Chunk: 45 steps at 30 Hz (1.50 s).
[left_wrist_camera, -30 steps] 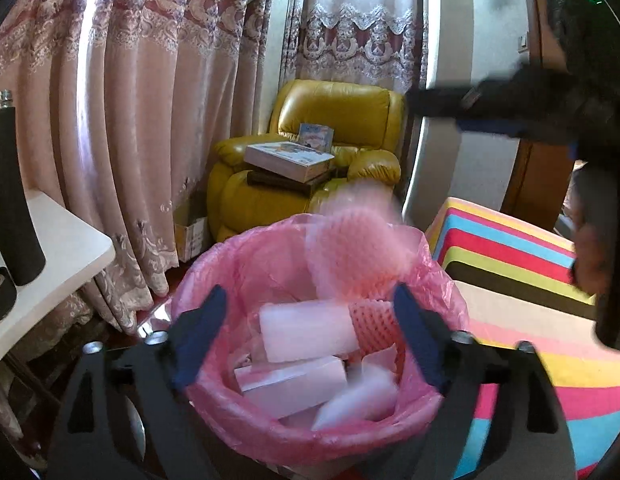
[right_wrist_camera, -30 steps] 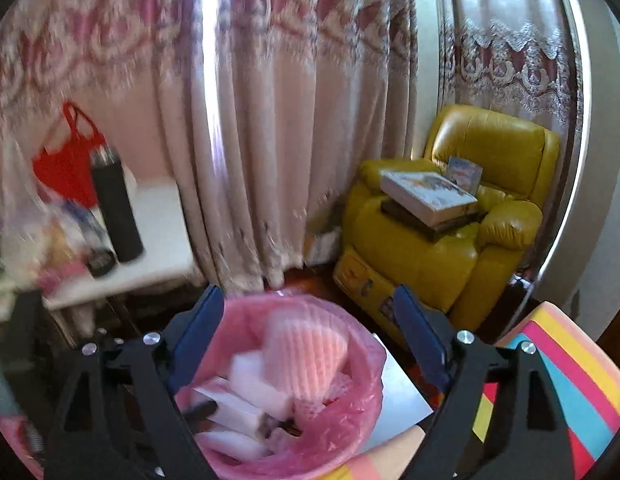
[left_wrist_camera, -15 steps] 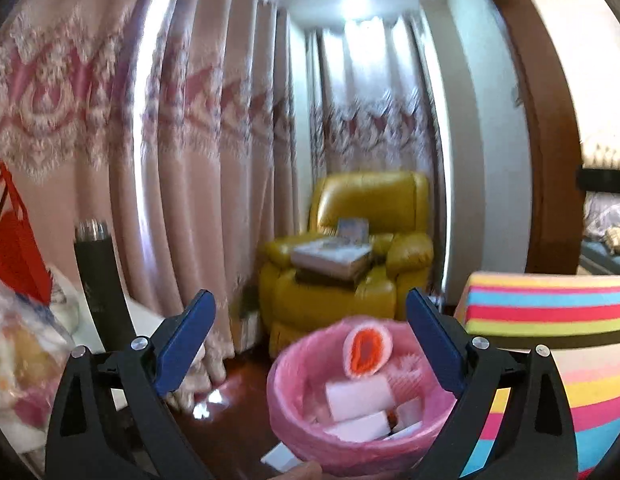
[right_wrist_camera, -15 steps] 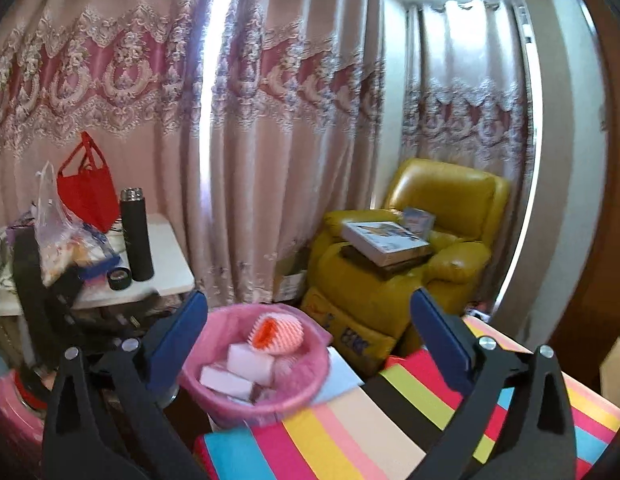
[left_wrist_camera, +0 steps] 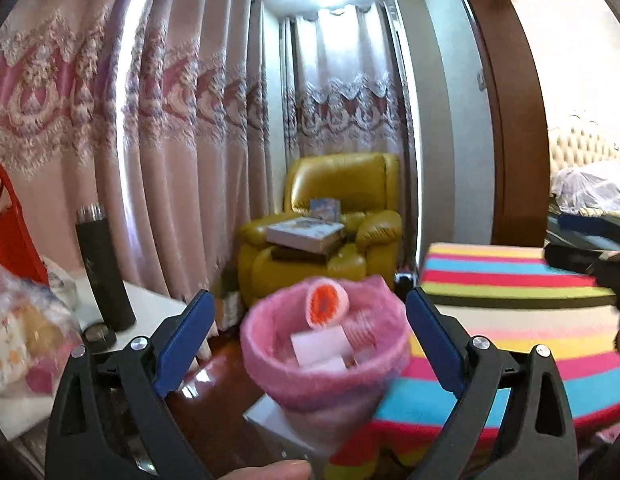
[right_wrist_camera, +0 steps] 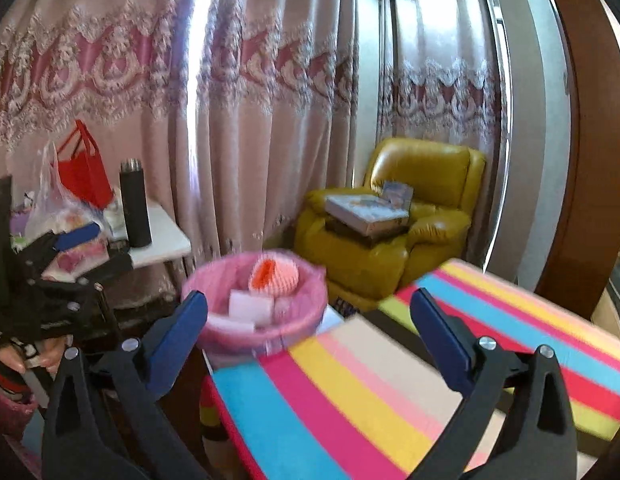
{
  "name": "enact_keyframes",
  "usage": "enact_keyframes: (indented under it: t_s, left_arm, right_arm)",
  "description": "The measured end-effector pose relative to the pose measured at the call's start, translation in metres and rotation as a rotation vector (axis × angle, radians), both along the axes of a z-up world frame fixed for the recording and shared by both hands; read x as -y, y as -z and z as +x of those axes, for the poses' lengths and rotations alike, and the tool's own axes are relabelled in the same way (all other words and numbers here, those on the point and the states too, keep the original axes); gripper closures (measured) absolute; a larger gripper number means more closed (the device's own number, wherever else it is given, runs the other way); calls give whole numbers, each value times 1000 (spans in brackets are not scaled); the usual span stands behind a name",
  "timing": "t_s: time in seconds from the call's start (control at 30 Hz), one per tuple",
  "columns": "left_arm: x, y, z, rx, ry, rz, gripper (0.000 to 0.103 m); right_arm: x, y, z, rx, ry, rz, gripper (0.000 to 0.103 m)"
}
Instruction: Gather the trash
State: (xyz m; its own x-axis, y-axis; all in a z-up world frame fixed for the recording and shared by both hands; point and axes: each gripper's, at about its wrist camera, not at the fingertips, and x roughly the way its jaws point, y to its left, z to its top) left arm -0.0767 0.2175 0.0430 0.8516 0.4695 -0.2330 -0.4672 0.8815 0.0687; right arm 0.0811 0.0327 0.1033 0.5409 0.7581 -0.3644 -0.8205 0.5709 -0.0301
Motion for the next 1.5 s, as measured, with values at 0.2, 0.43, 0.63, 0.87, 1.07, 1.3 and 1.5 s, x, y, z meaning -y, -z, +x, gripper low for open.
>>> enact_keyframes:
  t_s: [0.2,0.43,0.63,0.87,1.07,1.3,1.5]
  left_arm:
    - [8,30,0,-51,41,-63,13]
    - [12,42,4,-74,50,-62,13]
    - [10,42,5,-74,51,-71,13]
    - [8,43,8,-84,56,-76,13]
    - [7,44,9,-86,56,-78,13]
    - [8,46,10,-89,58,-77,13]
    - [9,48,11,-94,61,-78,13]
  right_arm:
    - [-11,39,-5,-29,4,-69,5]
    - [-16,46,-7,-35,-9,-72,5]
    - [-18,43,-10,-14,-10,-71,5]
    - [-20,43,-15,4,-14,-80,5]
    - [-20,44,-15,2,-14,-78,5]
    - [-23,45,-15,-9,-10,-74,5]
    - [-23,46,-14,-9,-11,-75,5]
